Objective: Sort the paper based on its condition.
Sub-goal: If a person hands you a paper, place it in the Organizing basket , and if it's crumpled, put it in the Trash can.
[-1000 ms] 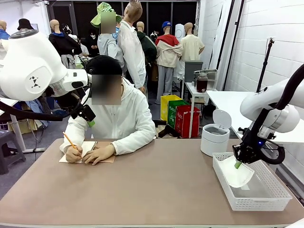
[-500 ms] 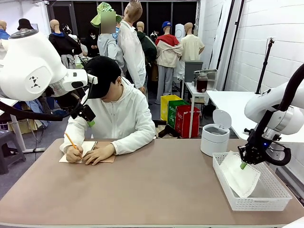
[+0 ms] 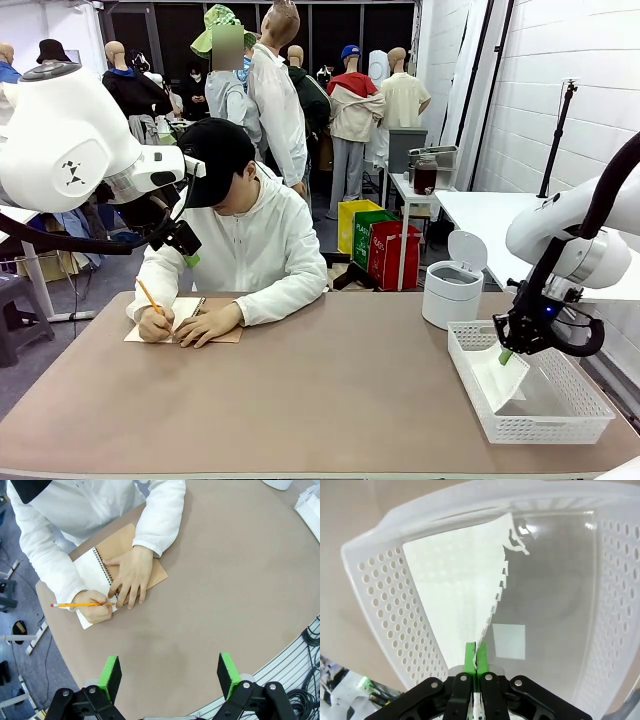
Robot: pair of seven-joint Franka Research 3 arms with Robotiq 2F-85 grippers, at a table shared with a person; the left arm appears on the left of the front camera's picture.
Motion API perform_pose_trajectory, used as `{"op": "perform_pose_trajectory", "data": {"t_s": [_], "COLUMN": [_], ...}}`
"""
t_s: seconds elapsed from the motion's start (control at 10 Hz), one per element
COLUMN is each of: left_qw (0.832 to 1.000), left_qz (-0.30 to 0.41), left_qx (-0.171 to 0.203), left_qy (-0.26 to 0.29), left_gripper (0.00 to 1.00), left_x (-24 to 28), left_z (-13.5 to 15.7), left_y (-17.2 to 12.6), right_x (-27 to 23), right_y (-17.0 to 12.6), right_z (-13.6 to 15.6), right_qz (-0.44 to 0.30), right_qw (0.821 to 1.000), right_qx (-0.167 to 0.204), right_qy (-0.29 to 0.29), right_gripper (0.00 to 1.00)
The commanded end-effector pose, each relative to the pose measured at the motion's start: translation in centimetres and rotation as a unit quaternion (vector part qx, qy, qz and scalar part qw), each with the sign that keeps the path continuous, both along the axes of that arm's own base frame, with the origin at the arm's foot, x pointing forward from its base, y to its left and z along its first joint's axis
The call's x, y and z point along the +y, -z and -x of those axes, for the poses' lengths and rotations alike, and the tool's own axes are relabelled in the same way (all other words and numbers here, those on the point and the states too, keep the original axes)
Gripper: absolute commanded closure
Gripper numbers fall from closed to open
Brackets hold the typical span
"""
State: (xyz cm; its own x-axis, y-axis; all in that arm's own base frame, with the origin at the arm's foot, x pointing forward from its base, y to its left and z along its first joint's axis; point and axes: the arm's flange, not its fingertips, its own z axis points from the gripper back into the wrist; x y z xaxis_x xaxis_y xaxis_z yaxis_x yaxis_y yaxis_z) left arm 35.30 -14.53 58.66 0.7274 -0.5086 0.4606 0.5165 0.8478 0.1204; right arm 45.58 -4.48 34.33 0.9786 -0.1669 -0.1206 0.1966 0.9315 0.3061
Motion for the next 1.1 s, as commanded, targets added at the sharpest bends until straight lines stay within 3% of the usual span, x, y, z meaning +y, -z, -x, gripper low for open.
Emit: {"op": "perform_pose_trajectory", "data": {"t_s": [0.0, 0.5, 1.0], "left_qw": [1.0, 1.0, 1.0], "left_qz": [0.003, 0.003, 0.003], "left_qx": [-0.002, -0.002, -0.002], "left_qy": [0.0, 0.0, 0.0], "left_gripper": [0.0, 0.0, 0.0], "left_x": [0.1, 0.1, 0.1], "left_z": [0.0, 0.0, 0.0], "left_y": [-0.1, -0.1, -0.1], "right_x": [0.8, 0.8, 0.9], "right_y": [-0.2, -0.9, -1.5], "right_z": [0.6, 1.1, 1.5], "right_qz": [0.021, 0.049, 0.086], "right_qw": [1.0, 0.997, 0.992], "right_qx": [0.003, 0.018, 0.035], "right_qy": [0.021, 0.063, 0.09], "right_gripper": [1.0, 0.0, 0.0]}}
